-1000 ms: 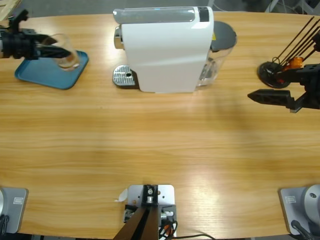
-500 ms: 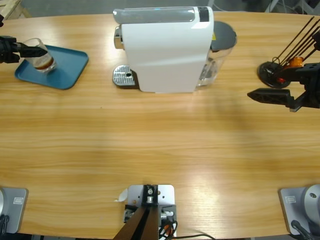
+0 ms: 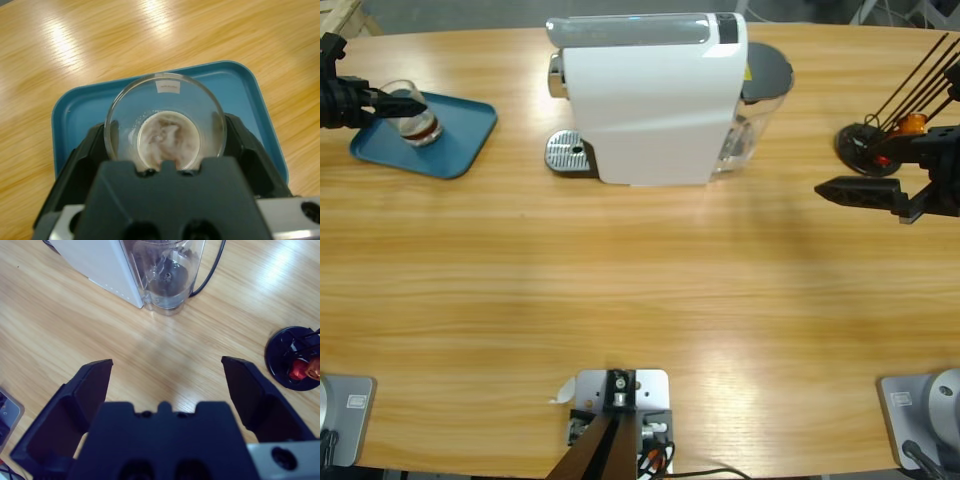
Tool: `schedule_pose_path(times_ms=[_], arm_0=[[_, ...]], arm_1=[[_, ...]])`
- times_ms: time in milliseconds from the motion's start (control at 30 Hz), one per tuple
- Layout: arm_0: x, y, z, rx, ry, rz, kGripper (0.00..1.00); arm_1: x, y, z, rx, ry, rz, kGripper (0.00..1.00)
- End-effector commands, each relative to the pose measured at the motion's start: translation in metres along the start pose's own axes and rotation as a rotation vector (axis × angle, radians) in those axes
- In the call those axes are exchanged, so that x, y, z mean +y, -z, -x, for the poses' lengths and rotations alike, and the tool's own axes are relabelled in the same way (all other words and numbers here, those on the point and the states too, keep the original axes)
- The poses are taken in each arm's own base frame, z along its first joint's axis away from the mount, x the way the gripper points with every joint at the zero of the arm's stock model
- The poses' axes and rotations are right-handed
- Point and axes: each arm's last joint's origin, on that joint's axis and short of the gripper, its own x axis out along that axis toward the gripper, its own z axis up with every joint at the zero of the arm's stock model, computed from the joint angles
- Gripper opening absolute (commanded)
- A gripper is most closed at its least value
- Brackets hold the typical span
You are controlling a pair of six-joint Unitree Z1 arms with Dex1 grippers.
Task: Pour coffee
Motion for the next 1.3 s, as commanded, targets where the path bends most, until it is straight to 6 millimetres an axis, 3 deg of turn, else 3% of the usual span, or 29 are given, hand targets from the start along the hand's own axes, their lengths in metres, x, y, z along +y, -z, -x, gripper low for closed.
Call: schedule_pose_path(times_ms=[33, 233, 433, 600, 800, 900, 1033, 1200, 1300], arm_0=[[-0.005, 0.014, -0.019, 0.037, 0.084, 0.002, 0.987], [-0.011, 0.015, -0.007, 0.026, 0.083, -0.004, 0.987], [-0.022, 0.011, 0.026, -0.027, 0.051, -0.029, 0.987], [-0.042, 0.010, 0.076, -0.069, -0.051, -0.088, 0.987], [-0.069, 0.034, 0.147, 0.106, -0.258, -0.045, 0.987], [-0.087, 0.046, 0.175, 0.157, -0.263, -0.023, 1.000], [-0.114, 0.048, 0.200, 0.081, -0.115, 0.009, 0.998], [-0.128, 0.035, 0.192, -0.035, 0.303, 0.044, 1.000], [-0.129, 0.036, 0.184, -0.025, 0.414, 0.067, 1.000]], arm_1=[[-0.002, 0.009, -0.006, 0.033, -0.006, -0.003, 1.000], [-0.001, 0.010, -0.003, 0.019, -0.009, -0.001, 1.000], [-0.001, 0.011, -0.001, 0.011, -0.009, 0.000, 1.000], [0.000, 0.013, 0.003, -0.003, -0.008, 0.001, 1.000], [0.001, 0.017, 0.009, -0.029, -0.011, 0.005, 1.000], [0.000, 0.017, 0.008, -0.028, -0.009, 0.004, 1.000], [0.001, 0.017, 0.008, -0.030, -0.009, 0.005, 1.000], [0.001, 0.019, 0.010, -0.037, -0.011, 0.006, 1.000], [0.001, 0.020, 0.010, -0.042, -0.011, 0.006, 1.000]])
